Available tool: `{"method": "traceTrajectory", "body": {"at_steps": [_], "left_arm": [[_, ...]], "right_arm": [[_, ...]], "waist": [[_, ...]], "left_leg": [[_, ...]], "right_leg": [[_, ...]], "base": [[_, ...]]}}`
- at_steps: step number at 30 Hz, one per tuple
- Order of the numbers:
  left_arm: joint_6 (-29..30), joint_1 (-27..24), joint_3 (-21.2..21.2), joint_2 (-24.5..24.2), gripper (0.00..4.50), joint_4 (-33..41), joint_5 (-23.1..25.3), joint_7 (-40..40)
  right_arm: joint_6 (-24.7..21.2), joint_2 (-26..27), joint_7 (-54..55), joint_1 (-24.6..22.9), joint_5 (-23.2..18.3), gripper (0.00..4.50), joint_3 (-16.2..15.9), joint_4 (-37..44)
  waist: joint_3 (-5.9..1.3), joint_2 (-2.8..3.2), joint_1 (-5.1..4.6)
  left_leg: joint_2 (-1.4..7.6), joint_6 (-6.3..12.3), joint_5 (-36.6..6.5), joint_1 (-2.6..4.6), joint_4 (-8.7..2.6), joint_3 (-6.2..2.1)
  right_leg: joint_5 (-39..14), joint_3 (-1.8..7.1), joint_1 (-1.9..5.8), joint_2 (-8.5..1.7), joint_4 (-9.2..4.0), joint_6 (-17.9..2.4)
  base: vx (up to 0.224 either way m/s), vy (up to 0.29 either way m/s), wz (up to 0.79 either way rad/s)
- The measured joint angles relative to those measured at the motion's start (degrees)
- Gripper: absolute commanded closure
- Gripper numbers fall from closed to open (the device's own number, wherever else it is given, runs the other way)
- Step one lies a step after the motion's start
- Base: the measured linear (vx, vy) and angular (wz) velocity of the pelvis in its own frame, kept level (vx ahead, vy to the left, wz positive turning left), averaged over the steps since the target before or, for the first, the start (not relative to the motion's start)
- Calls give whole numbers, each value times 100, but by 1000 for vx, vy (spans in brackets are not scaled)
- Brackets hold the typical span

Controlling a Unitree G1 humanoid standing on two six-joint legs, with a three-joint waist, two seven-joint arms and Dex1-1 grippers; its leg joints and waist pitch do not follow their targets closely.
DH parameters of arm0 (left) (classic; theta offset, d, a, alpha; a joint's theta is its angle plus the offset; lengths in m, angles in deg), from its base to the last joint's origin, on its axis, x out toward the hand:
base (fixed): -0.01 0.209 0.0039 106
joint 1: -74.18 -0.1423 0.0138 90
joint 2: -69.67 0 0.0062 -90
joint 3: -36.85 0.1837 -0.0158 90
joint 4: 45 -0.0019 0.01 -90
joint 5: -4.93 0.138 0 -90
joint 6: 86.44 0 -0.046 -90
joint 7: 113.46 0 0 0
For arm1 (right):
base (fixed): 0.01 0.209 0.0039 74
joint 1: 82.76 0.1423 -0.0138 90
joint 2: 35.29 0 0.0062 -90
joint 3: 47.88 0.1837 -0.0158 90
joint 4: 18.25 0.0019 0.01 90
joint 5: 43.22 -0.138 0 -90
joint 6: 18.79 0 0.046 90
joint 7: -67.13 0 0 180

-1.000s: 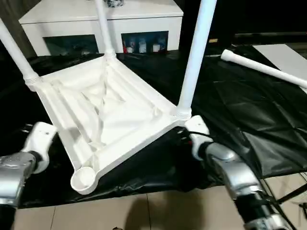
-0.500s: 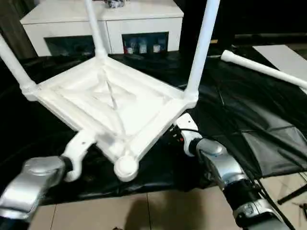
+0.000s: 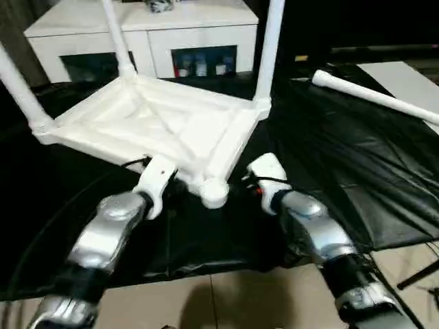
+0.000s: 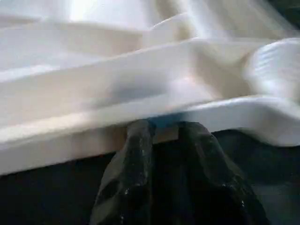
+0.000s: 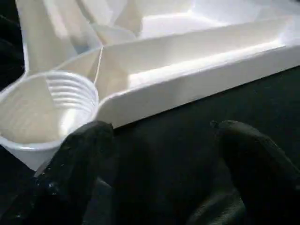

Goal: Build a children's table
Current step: Rotate table base, then move to table

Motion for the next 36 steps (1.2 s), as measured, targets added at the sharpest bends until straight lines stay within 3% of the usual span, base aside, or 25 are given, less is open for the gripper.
{"method": "traceTrajectory", "body": {"at_steps": [3,6,10,13,14,15,16,17,18,19,20,22,24,25,26,27,28,29,30,31,32,33,34,35,36], "left_arm": [[-181,75,-40,-2,335,-263,69,204],[-917,75,-307,125,335,-467,131,710],[-1207,15,-1114,573,335,157,-301,1205],[-1440,-589,-1303,885,335,930,-491,1490],[-1453,-795,-1326,975,335,1131,-514,1602],[-1435,-975,-1324,1066,335,1342,-520,1701],[-1415,-1135,-1323,1133,335,1505,-513,1821],[-1413,-1229,-1330,1136,335,1603,-470,1936],[-1409,-1262,-1341,1145,335,1650,-432,2020],[-1393,-1268,-1389,1186,335,1719,-376,2141],[-1368,-1249,-1450,1243,335,1804,-342,2256],[-1315,-1174,-1501,1309,335,1884,-322,2378],[-1254,-1182,-1498,1350,335,1926,-245,2463],[-1208,-1183,-1460,1375,335,1929,-225,2497],[-1173,-1196,-1414,1403,335,1947,-216,2538],[-1153,-1265,-1404,1419,335,1965,-208,2586],[-1133,-1270,-1414,1420,335,1970,-179,2667],[-1132,-1228,-1428,1417,335,1983,-164,2707],[-1125,-1163,-1418,1425,335,1981,-139,2737],[-1090,-1176,-1421,1427,335,1955,-116,2757],[-1041,-1253,-1450,1413,335,1939,-91,2788],[-1008,-1273,-1513,1395,335,1932,-62,2822],[-995,-1243,-1559,1381,335,1945,-13,2865],[-994,-1204,-1570,1347,335,1961,-4,2869],[-989,-1171,-1569,1344,335,1964,2,2871]], "right_arm": [[-52,-40,39,-75,-29,44,64,326],[-140,-68,318,-244,-86,44,359,820],[-235,-149,776,-344,-109,44,723,1359],[-161,-144,1042,-689,-33,44,829,1772],[-179,-137,1066,-777,-33,44,865,1831],[-218,-132,1079,-857,-35,44,910,1871],[-245,-92,1123,-923,-35,44,925,1873],[-244,-45,1162,-918,-37,44,921,1872],[-244,3,1190,-914,-39,44,919,1872],[-244,75,1216,-893,-43,44,881,1872],[-244,175,1242,-853,-49,44,803,1872],[-245,212,1266,-789,-68,44,744,1869],[-245,183,1279,-710,-93,44,748,1835],[-246,136,1280,-677,-101,44,764,1808],[-250,90,1278,-675,-101,44,796,1769],[-262,74,1276,-678,-100,44,803,1715],[-261,67,1274,-666,-100,44,812,1713],[-261,60,1274,-637,-99,44,820,1715],[-262,51,1272,-628,-99,44,851,1703],[-273,54,1271,-626,-100,44,863,1618],[-279,88,1267,-610,-103,44,829,1563],[-279,126,1265,-583,-108,44,777,1557],[-278,129,1265,-541,-115,44,743,1556],[-277,118,1268,-490,-116,44,741,1556],[-276,111,1281,-456,-119,44,746,1557]], "waist": [[4,12,-7],[10,23,18],[0,45,21],[-9,56,-22],[-5,48,-44],[-5,66,-98],[-3,93,-165],[4,115,-203],[9,125,-245],[16,136,-264],[19,135,-307],[14,70,-294],[11,11,-247],[32,-83,-169],[67,-94,-92],[95,-193,-47],[69,-167,-20],[52,-154,-31],[40,-110,-46],[47,-57,-60],[32,-33,-82],[20,-14,-103],[4,-4,-92],[-12,-22,-69],[-41,-74,-57]], "left_leg": [[1,0,0,2,3,0],[2,0,0,-3,5,-2],[2,1,-1,2,9,3],[2,12,-9,-4,6,7],[-9,16,-9,-51,2,-28],[-33,23,-1,-106,10,-143],[-41,39,25,-158,21,-317],[-44,37,37,-218,31,-440],[-46,36,53,-233,31,-545],[-57,0,86,-238,31,-713],[-88,-31,131,-230,30,-917],[-201,-83,126,-200,-1,-1219],[-316,-78,119,-211,-128,-1402],[-328,57,-10,-240,30,-1345],[-249,300,-233,-364,907,-912],[-247,525,-388,-366,1548,-534],[-299,734,-559,-191,1684,-236],[-371,812,-751,-35,1454,-101],[-349,811,-1107,89,1029,-71],[-187,361,-1030,103,863,-236],[-175,289,-978,97,810,-389],[-185,254,-923,82,794,-527],[-201,208,-860,31,787,-698],[-219,150,-818,-26,780,-816],[-299,133,-785,-97,773,-951]], "right_leg": [[1,0,1,0,2,0],[4,-3,2,0,0,1],[4,2,15,-4,-14,2],[-6,1,15,-4,-24,18],[-11,-40,19,-19,-23,25],[-17,-162,41,-42,-38,34],[-14,-322,86,-48,-83,27],[-15,-414,111,-27,-103,-5],[-33,-488,132,-10,-91,-55],[-119,-573,164,40,-3,-242],[-313,-587,166,113,219,-662],[-574,-462,158,239,510,-1008],[-655,-456,165,289,591,-948],[-658,-547,142,290,555,-885],[-675,-683,165,212,555,-784],[-699,-793,238,149,526,-658],[-680,-1079,296,96,412,-616],[-657,-1285,267,102,350,-624],[-557,-1479,252,198,239,-667],[-497,-1575,243,343,133,-650],[-621,-1250,154,415,496,-470],[-695,-893,6,393,1042,-429],[-750,-426,-125,322,1316,-470],[-777,-192,-205,184,1238,-518],[-749,-12,-216,36,939,-634]], "base": [[0,0,0],[0,0,0],[0,0,0],[0,0,0],[0,0,0],[-13,-24,25],[20,-56,53],[20,-56,53],[12,-90,49],[-13,-134,50],[-13,-134,50],[-21,-215,65],[-47,-244,68],[-118,-239,64],[-118,-239,64],[-40,-238,38],[17,-202,45],[17,-202,45],[-39,-214,84],[-17,-269,78],[-17,-269,78],[20,-266,64],[-17,-253,59],[-17,-253,59],[-52,-294,58]]}}
